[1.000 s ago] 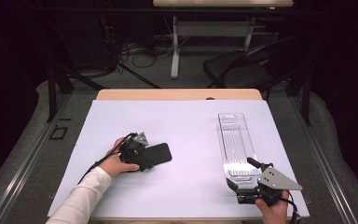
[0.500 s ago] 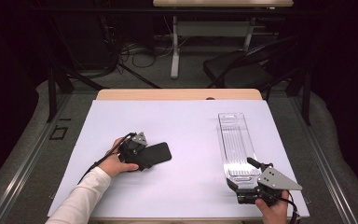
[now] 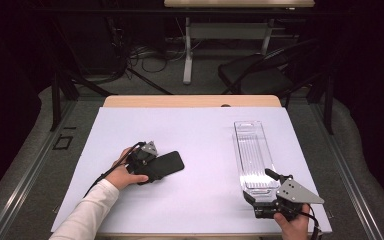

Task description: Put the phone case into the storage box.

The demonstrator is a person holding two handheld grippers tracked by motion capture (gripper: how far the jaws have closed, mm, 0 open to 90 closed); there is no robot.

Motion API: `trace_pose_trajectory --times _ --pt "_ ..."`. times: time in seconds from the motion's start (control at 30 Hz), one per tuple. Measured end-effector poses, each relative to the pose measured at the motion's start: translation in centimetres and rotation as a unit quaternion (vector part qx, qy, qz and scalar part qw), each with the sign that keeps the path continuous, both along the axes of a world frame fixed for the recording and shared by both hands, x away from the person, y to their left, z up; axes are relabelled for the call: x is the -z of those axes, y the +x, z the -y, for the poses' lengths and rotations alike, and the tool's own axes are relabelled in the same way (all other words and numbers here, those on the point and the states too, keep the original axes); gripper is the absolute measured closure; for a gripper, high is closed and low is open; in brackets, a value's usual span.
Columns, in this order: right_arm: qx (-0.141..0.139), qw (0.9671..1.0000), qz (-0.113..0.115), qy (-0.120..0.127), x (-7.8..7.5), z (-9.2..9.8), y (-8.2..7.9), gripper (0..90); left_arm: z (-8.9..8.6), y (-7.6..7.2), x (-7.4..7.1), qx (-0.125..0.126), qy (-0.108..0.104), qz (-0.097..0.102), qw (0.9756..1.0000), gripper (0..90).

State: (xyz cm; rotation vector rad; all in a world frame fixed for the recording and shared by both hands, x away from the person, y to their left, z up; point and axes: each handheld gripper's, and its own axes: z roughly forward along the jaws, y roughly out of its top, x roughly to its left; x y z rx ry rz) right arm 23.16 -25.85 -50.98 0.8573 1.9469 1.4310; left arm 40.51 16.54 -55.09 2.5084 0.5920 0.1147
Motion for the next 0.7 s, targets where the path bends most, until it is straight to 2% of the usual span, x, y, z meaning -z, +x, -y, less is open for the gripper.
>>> trace_pose_trajectory --times 0.37,0.47,0.7 --pt "-0.001 1.0000 -0.001 -0.002 0.0 0.0 0.0 3.3 -0.1 -0.1 -0.4 -0.014 -0.004 -0.017 0.9997 13.9" --pt "-0.001 1.0000 0.000 -0.001 0.0 0.0 0.1 3.3 -0.2 -0.2 -0.6 -0.022 -0.010 -0.030 0.9992 14.0" --pt "0.001 1.0000 0.001 -0.002 0.0 0.0 0.1 3.4 -0.3 -0.4 -1.3 -0.034 -0.019 -0.024 0.9990 14.0"
